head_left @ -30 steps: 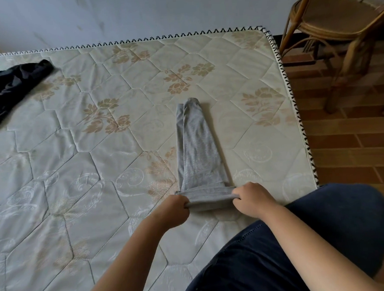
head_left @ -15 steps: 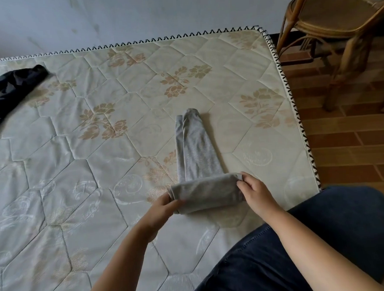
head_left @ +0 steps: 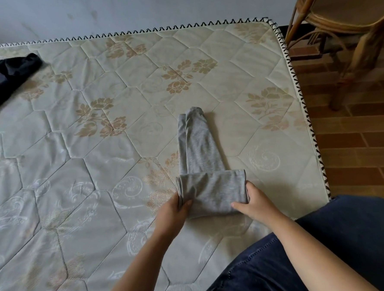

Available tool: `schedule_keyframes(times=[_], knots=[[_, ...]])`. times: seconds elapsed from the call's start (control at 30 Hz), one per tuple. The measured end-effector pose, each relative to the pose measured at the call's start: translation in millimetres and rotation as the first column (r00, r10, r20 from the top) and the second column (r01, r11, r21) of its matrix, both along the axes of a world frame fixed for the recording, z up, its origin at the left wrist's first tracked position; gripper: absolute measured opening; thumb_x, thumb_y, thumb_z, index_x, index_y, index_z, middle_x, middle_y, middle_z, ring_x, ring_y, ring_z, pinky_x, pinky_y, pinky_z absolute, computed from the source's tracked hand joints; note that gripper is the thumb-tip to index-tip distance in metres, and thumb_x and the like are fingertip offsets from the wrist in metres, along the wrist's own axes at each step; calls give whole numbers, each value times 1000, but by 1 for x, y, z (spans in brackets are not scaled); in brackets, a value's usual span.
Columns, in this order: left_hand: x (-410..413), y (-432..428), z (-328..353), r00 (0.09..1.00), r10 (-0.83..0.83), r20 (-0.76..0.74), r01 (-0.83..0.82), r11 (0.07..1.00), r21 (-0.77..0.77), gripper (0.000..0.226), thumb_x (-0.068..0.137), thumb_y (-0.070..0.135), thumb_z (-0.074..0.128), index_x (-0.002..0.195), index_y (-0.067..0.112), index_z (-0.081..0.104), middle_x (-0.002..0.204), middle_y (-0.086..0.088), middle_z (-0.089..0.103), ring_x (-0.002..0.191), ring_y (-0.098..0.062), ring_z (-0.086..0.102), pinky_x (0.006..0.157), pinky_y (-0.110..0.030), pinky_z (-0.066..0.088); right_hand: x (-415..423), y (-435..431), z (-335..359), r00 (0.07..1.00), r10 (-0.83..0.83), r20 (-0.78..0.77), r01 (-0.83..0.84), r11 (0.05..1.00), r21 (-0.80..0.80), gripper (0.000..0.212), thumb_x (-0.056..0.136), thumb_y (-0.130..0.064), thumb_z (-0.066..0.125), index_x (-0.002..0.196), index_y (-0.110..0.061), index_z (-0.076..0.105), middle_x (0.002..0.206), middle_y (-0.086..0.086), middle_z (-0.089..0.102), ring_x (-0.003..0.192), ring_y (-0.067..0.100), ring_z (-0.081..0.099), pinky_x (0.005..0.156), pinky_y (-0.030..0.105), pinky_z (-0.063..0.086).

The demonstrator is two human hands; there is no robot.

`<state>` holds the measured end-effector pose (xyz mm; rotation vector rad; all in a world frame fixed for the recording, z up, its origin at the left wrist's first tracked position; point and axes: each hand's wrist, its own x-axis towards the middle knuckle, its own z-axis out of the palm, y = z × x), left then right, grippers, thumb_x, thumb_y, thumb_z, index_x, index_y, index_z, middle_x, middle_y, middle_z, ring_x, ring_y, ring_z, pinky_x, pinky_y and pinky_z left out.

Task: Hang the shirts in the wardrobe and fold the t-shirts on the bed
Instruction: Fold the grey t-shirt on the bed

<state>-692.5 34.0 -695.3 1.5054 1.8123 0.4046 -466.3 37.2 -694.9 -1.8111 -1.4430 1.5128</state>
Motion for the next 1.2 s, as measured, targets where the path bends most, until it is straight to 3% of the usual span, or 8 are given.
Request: schedule_keyframes(times=[0.23, 0.37, 0.63, 0.77, 0.83, 0.97, 1.07, 1.2], knots=[[4, -1, -7, 994, 105, -30, -102, 992, 75, 21, 95, 25, 53, 76, 20, 44, 68, 7, 52, 68, -19, 50, 54, -28, 30, -6, 12, 1, 949, 152, 278, -198, 969, 145, 11, 97, -22, 48, 97, -14, 40, 71, 1, 49, 59, 15, 50, 52, 26, 37], [4, 1, -17, 990, 127, -65, -127, 992, 16, 21, 95, 28, 51, 88, 8, 52, 75, 1, 57, 72, -21, 51, 60, -31, 32, -11, 14, -7, 949, 103, 299, -141, 984, 106, 17, 97, -24, 48, 89, -14, 37, 77, 12, 56, 67, 26, 55, 57, 33, 39], [12, 1, -19, 968, 246, -52, -246, 969, 7, 34, 98, 30, 44, 69, 16, 35, 65, 2, 49, 69, -27, 49, 57, -34, 21, -15, 21, -17, 930, 23, 366, -77, 988, 133, 18, 99, -29, 44, 105, -11, 42, 74, 9, 57, 61, 22, 53, 54, 31, 39], [20, 4, -14, 945, 298, -134, -298, 954, 22, 22, 100, 29, 39, 96, 10, 48, 89, -13, 64, 86, -36, 59, 62, -32, 31, -14, 22, -17, 915, -24, 404, -25, 993, 116, 20, 99, -27, 45, 106, -8, 43, 90, 11, 62, 79, 31, 61, 63, 36, 46], [19, 4, -13, 919, 349, -183, -317, 930, 186, 23, 100, 23, 41, 111, 6, 50, 102, -14, 63, 92, -36, 60, 69, -35, 40, -16, 22, -13, 851, -100, 516, -62, 955, 289, 21, 95, -19, 53, 107, -3, 49, 92, 13, 61, 79, 36, 60, 60, 34, 42], [23, 11, -27, 963, 151, -225, 11, 810, 587, 21, 91, 15, 40, 108, 6, 47, 116, -21, 59, 110, -32, 52, 90, -41, 42, -37, 27, -20, 717, -215, 663, -335, 728, 598, 28, 82, -11, 52, 107, 2, 55, 103, 22, 61, 95, 37, 57, 81, 44, 47], [39, 18, -27, 974, -121, -191, 209, 807, 552, 28, 96, 15, 33, 117, 4, 48, 126, -22, 57, 125, -28, 42, 105, -42, 32, -70, 17, -31, 670, 30, 742, -592, 625, 510, 51, 78, -15, 37, 127, 0, 41, 130, 21, 52, 124, 34, 38, 107, 48, 21], [46, 12, -39, 935, -239, -261, 326, 868, 375, 47, 87, 14, 36, 131, 3, 49, 136, -13, 52, 125, -28, 50, 101, -53, 31, -69, 9, -39, 595, 206, 777, -681, 643, 351, 65, 71, -24, 44, 133, -3, 42, 134, 12, 55, 129, 25, 40, 110, 42, 23]])
